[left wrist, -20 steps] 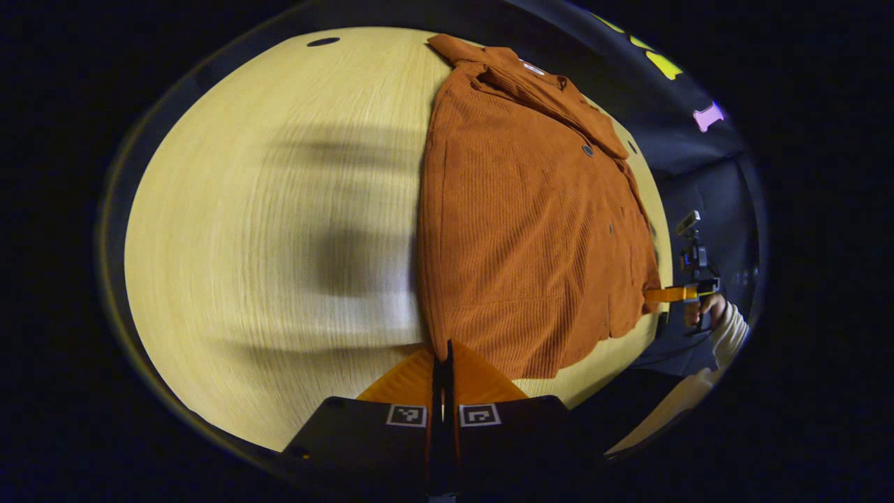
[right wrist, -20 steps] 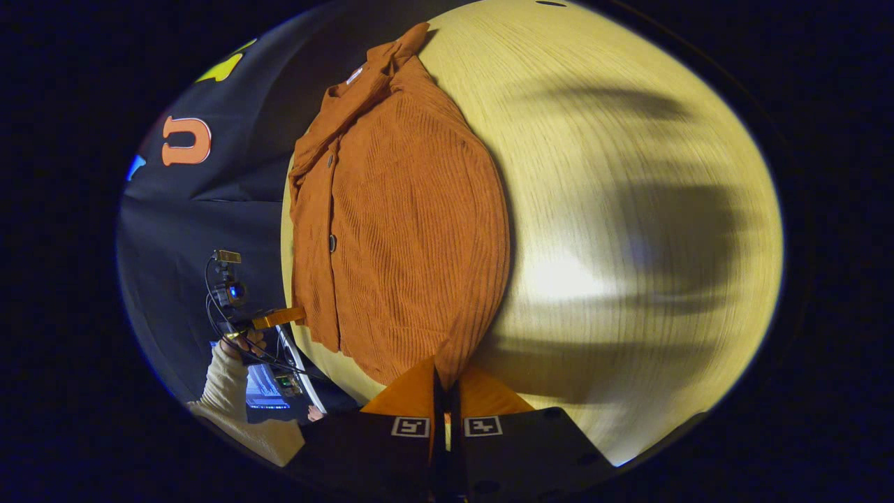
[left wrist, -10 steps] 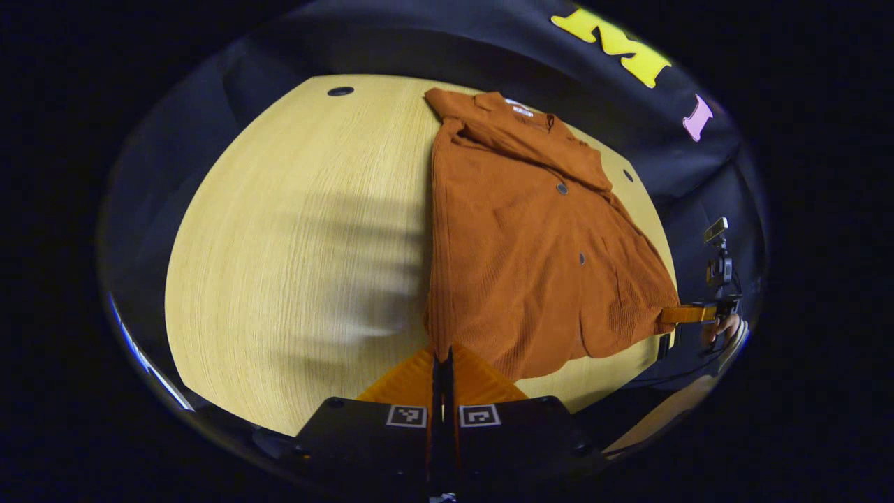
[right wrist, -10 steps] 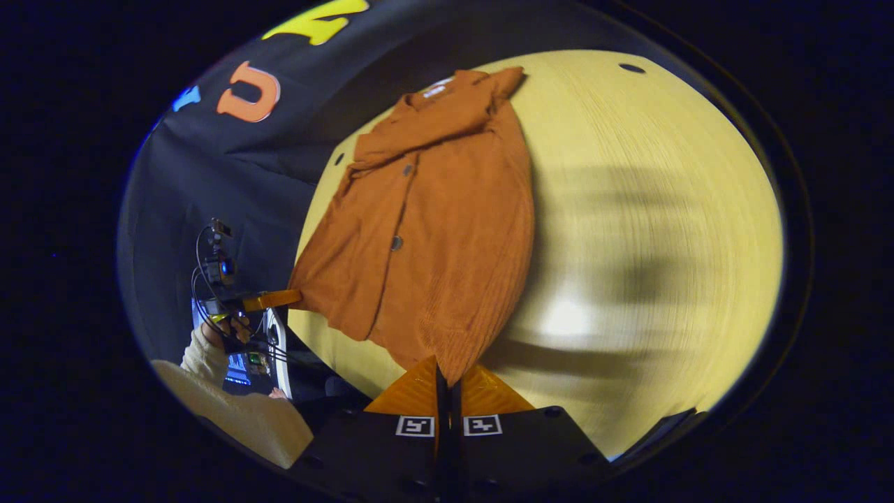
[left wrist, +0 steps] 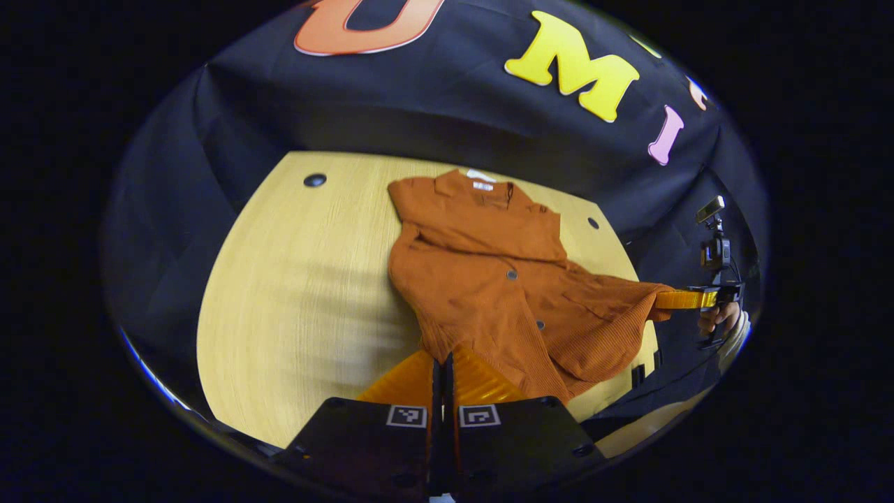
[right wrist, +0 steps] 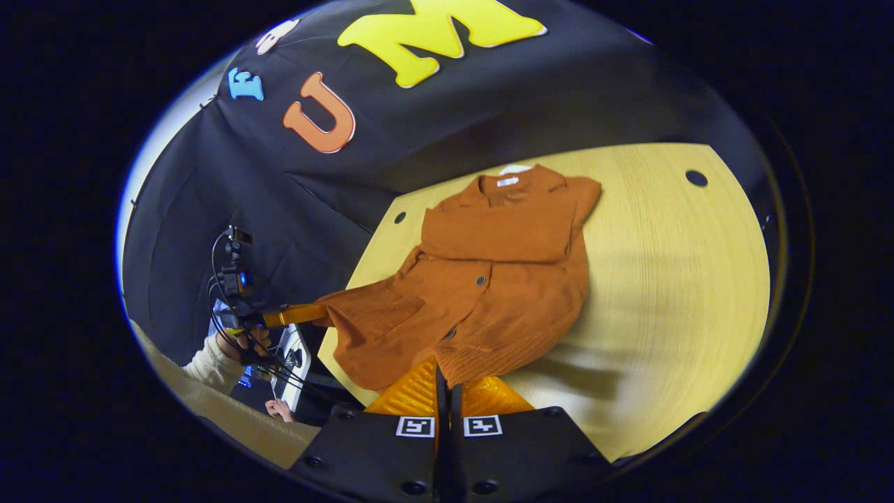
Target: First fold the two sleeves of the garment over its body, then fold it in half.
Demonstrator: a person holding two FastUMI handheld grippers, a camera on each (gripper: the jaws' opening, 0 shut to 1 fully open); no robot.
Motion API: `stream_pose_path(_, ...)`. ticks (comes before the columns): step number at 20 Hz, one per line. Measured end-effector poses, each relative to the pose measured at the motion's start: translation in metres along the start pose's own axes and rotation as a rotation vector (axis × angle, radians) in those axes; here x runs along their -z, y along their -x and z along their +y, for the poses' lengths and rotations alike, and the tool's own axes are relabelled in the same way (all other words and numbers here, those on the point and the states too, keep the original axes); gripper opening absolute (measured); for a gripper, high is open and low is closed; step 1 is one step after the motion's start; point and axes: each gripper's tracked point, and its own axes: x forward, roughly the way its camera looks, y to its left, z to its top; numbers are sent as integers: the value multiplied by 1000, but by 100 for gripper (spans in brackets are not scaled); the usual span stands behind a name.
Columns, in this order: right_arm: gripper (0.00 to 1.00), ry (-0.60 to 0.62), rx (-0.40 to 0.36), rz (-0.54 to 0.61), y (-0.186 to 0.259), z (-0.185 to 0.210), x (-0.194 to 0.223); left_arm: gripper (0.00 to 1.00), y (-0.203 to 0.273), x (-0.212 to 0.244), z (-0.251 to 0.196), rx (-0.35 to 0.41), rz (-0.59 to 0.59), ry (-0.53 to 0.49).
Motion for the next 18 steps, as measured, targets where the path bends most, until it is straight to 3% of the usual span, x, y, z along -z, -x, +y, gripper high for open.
stream_pose_path(7,0,93,37,-104,-40,-15,-127,3,-43,-134,0,6,-165,-20)
stream_pose_path(10,0,105,57,-134,-67,-31,-170,3,-74,-172,10,-39,-223,-121)
stream_pose_path(14,0,69,103,-141,-115,-79,-208,3,-131,-202,23,-111,-244,-134)
stream_pose_path(18,0,-55,150,-154,-173,-148,-227,2,-225,-211,39,-139,-228,-110)
